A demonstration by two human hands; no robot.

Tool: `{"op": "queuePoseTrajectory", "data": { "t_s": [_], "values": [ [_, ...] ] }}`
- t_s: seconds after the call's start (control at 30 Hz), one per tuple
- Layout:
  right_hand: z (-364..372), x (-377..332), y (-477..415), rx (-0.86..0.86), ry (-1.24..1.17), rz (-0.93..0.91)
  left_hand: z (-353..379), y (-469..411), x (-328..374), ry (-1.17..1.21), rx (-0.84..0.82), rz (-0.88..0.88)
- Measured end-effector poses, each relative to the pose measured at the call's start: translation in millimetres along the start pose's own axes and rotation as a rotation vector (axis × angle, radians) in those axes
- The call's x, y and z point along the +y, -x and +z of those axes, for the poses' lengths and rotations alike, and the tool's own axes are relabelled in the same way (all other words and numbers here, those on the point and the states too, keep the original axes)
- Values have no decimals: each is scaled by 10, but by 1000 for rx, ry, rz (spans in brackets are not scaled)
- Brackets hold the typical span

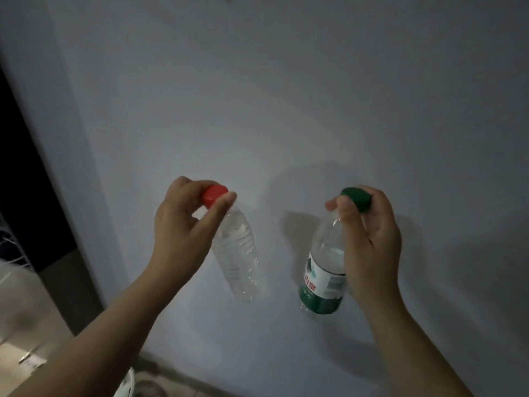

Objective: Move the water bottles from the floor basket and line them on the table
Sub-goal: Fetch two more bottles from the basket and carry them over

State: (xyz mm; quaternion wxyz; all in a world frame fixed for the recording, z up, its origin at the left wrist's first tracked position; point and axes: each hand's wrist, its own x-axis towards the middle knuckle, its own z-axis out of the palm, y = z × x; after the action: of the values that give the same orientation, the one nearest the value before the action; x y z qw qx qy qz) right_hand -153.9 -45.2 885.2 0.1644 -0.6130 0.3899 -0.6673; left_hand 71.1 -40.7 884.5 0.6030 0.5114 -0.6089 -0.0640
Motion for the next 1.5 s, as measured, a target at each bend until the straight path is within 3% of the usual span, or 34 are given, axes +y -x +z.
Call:
{"op": "queuePoseTrajectory", "data": {
  "t_s": [0.13, 0.3, 0.43, 0.93, 1.5],
  "values": [
    [162, -278, -183, -27, -48, -55, -104, -113, 138, 208, 130, -78],
    [568, -482, -166, -117, -70, -84, -428, -154, 107, 194, 84, -56],
    [1193, -649, -3, -188, -110, -92, -1004, -166, -125, 171, 151, -89],
    [4412, -1554, 1302, -467, -439, -1, -4016, 65, -1444, -162, 337, -213],
    [7840, -2265, 1973, -893, -810, 97, -6404, -245, -2955, -489, 704, -386]
  ]
}}
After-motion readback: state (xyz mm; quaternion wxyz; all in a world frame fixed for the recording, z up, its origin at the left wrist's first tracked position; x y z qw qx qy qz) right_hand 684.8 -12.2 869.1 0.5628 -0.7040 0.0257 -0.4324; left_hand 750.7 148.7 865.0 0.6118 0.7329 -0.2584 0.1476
